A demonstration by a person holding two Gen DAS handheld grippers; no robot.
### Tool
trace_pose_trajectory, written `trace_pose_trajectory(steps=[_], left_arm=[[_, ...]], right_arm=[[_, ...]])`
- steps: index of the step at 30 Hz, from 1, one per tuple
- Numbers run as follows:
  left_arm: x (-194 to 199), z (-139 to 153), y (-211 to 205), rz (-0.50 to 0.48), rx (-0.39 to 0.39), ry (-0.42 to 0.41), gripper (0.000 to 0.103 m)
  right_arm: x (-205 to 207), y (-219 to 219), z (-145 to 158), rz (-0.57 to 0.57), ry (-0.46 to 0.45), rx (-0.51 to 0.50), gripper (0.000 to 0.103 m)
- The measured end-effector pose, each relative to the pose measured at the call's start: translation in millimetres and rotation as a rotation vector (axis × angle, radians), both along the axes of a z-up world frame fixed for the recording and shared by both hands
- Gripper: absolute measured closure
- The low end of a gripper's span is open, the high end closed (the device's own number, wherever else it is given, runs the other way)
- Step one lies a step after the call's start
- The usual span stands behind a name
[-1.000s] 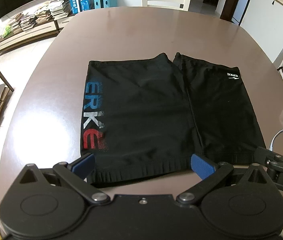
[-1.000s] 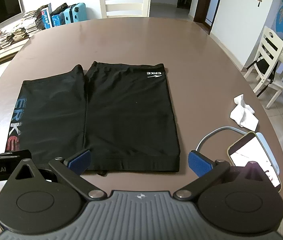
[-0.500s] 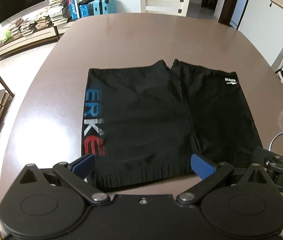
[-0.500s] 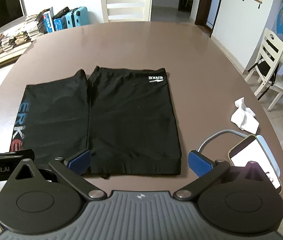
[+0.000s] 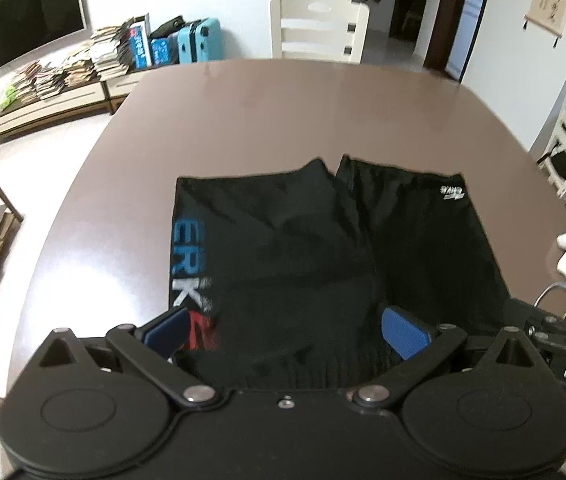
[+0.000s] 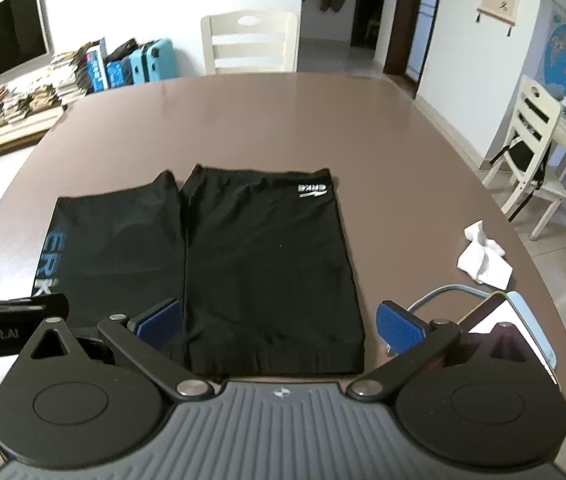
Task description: Fold clothes
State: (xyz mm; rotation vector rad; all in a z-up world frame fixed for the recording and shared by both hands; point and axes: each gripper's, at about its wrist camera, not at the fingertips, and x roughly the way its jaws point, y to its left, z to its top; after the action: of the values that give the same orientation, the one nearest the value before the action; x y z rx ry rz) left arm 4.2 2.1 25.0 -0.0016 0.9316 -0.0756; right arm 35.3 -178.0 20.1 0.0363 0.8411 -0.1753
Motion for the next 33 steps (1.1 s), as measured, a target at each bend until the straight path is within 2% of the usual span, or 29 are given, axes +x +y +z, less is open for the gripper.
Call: trace_pose_trajectory(steps=[3, 6, 9, 11, 12, 13, 14, 15, 16, 18, 21, 23, 24, 30, 33], left_arm=[[11, 1, 3, -0.046, -0.028, -0.05, 0.001], [33, 8, 0, -0.121, -0.101, -0.098, 0.001], [59, 8, -10, -0.17, -0.162, -0.112, 0.001], [78, 6, -21, -0.21, -0.197, -0.106, 0.003], [88, 4, -29, -0.239, -0.209, -0.097, 0.01], [99, 1, -42, -0.281, -0.2, -0.092, 0.024], [111, -2, -61, -0.341, -0.162, -0.093, 0.033], [120, -5, -77, -0.386, -0.132, -0.091, 0.05], [125, -8, -87, -0.408, -0.113, -0.083, 0.061], [138, -17, -116, -0.459, -0.089, -0.062, 0.071], [153, -31, -164, -0.52, -0.019, -0.052, 0.07], [160, -38, -191, -0.563, -0.002, -0.051, 0.067], [163, -41, -205, -0.584, 0.011, -0.056, 0.065], [188, -69, -258, -0.61, 0.104, -0.032, 0.061], [196, -82, -270, -0.595, 0.148, -0.002, 0.061]], right_arm=[[-3, 0, -8, -0.015, -0.027, -0.012, 0.001], [-10, -2, -19, -0.036, -0.062, -0.017, 0.005], [-19, -5, -31, -0.056, -0.092, -0.024, 0.023], [-23, -8, -42, -0.063, -0.09, -0.016, 0.052], [-23, -12, -50, -0.075, -0.067, -0.01, 0.057], [-25, -15, -56, -0.086, -0.05, -0.009, 0.065], [-28, -18, -62, -0.093, -0.046, -0.01, 0.071], [-29, -22, -66, -0.101, -0.047, -0.019, 0.073], [-30, -26, -70, -0.11, -0.049, -0.028, 0.075], [-33, -33, -79, -0.127, -0.051, -0.043, 0.075], [-30, -49, -91, -0.146, -0.056, -0.034, 0.073], [-29, -57, -100, -0.158, -0.065, -0.03, 0.063], [-30, -61, -109, -0.166, -0.072, -0.024, 0.062], [-32, -83, -116, -0.184, -0.107, 0.105, 0.058], [-27, -84, -117, -0.168, -0.104, 0.145, 0.057]])
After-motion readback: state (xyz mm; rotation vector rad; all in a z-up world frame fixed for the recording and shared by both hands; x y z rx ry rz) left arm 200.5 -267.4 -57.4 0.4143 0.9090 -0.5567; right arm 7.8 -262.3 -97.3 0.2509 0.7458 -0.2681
